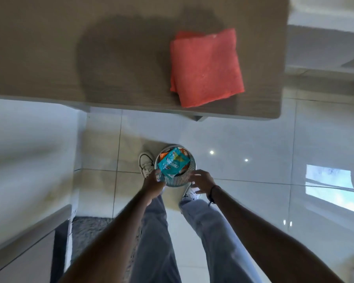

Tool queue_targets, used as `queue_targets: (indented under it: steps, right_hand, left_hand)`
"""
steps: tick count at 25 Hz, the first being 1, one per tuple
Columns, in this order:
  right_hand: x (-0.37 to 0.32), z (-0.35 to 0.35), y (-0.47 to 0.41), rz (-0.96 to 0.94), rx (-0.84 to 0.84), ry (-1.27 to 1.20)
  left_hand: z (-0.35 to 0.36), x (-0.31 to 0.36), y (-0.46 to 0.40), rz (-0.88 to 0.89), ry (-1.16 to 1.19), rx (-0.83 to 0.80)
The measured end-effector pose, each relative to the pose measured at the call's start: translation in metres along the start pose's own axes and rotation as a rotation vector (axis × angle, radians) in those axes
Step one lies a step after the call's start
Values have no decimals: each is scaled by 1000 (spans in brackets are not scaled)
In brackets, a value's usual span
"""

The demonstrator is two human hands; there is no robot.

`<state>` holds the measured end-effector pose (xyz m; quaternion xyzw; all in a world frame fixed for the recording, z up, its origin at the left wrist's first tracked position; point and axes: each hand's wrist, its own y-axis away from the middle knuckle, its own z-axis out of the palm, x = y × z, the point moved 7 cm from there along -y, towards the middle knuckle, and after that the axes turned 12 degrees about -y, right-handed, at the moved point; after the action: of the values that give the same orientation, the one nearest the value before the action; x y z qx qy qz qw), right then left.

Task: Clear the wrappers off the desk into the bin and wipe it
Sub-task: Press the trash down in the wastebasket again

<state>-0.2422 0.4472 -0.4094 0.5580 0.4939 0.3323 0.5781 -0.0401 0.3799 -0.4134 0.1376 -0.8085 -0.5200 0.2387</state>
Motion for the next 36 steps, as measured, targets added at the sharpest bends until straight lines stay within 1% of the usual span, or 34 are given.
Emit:
queue_targets:
  steps: [2, 4, 6, 7, 8, 10, 12, 13, 15, 16, 17, 19, 22, 24, 26, 29, 34, 36]
  right_hand:
    - [-25, -3, 61, -64, -18, 6]
    - [-56, -7, 119, -151, -41, -47]
    - [-88, -12, 177, -294, -70, -66]
    - [-105, -17, 202, -414, -57, -17]
    - [-122, -23, 223, -569, -9, 39]
    - [-161, -43, 266, -889, 194, 90]
    - [-202, -61, 301, -1056, 414, 56]
    - [-219, -65, 305, -1028, 447, 78]
    - [-253, -62, 302, -882, 473, 245]
    - [-266, -59, 297, -809, 464, 322]
    - [-277, -56, 293, -766, 434, 346]
    - [-289, -55, 284, -690, 352, 263]
    - [-297, -73, 278, -584, 290, 75]
    - [-305, -97, 275, -578, 318, -39]
    - [-321, -129, 271, -603, 354, -72]
    - [-354, -178, 260, -648, 385, -95]
    - [-419, -259, 239, -656, 479, -85]
    - [-441, -284, 227, -648, 473, -62]
  left_hand:
    - [-26, 23, 53, 71, -33, 31]
    - [-61, 54, 103, 159, -33, 91]
    - [-99, 85, 148, 246, -5, 160]
    - [-115, 100, 165, 291, 20, 182]
    - [-129, 115, 179, 339, 53, 206]
    - [-160, 147, 202, 452, 115, 272]
    - [-194, 182, 218, 542, 121, 398]
    - [-200, 196, 221, 558, 91, 433]
    - [-211, 233, 224, 594, 6, 424]
    - [-212, 249, 222, 603, -55, 399]
    - [-212, 264, 220, 608, -122, 384]
    - [-214, 289, 216, 610, -219, 387]
    - [-213, 319, 205, 615, -158, 327]
    - [-208, 344, 195, 620, -132, 269]
    - [-198, 381, 187, 650, -159, 247]
    - [-181, 446, 182, 692, -204, 256]
    - [-150, 553, 172, 722, -327, 305]
    - [-144, 587, 165, 718, -386, 358]
